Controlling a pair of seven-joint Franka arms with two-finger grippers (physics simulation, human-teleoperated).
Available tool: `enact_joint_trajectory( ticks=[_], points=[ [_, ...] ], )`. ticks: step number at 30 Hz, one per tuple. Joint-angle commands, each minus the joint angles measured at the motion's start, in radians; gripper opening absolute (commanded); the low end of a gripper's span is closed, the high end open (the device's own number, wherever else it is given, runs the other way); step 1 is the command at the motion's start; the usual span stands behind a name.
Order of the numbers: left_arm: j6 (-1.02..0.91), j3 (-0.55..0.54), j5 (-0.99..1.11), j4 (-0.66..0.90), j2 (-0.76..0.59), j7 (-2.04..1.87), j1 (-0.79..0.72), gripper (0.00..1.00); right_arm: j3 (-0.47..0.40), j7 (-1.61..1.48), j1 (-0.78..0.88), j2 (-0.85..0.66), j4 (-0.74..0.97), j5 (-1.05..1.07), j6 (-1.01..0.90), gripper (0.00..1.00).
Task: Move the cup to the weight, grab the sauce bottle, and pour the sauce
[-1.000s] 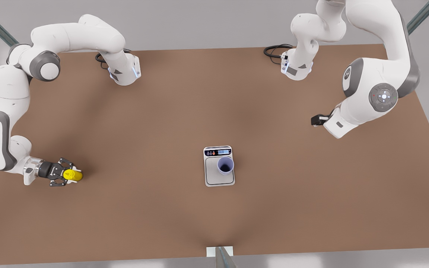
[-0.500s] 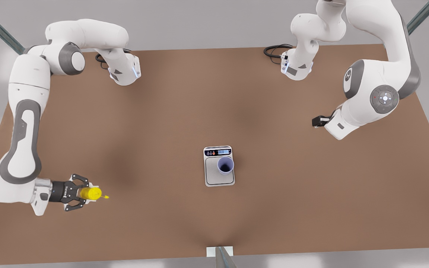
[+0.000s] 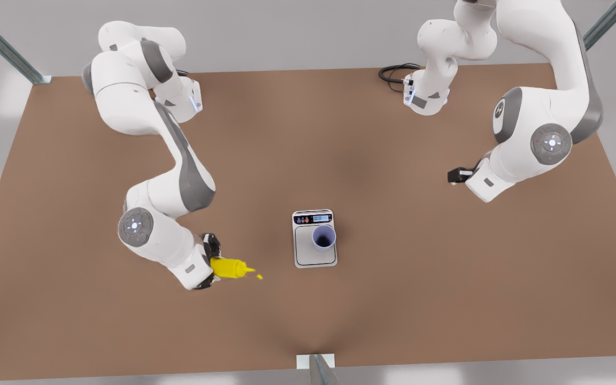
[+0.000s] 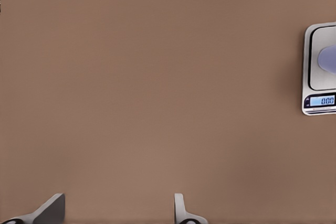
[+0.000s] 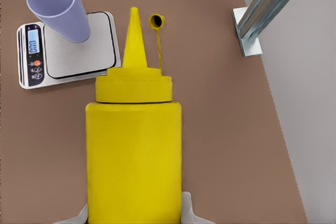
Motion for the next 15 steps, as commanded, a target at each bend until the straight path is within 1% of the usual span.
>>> enact_joint_trajectory(
  ticks=[1, 2, 6, 8, 15],
  points=[
    [0.000, 0.000, 0.000, 0.000, 0.007, 0.000, 0.000, 1.00, 0.000, 0.006, 0.004, -0.002, -0.002, -0.003, 0.000, 0.53],
    [0.000, 0.000, -0.001, 0.000, 0.009, -0.001, 0.000, 1.00, 0.004, 0.014, 0.004, -0.003, 0.000, -0.003, 0.000, 0.53],
    [-0.003, 0.017, 0.000, 0.000, 0.009, -0.001, -0.003, 1.00, 0.007, 0.148, 0.102, -0.039, -0.003, -0.004, -0.005, 0.54],
    [-0.005, 0.015, -0.001, 0.000, 0.013, -0.001, -0.005, 1.00, 0.003, 0.217, 0.174, -0.050, -0.003, -0.059, -0.010, 0.54],
    [-0.002, 0.015, 0.000, 0.000, 0.021, -0.001, -0.005, 1.00, -0.003, 0.401, 0.312, -0.065, -0.002, -0.161, -0.011, 0.54]
  ],
)
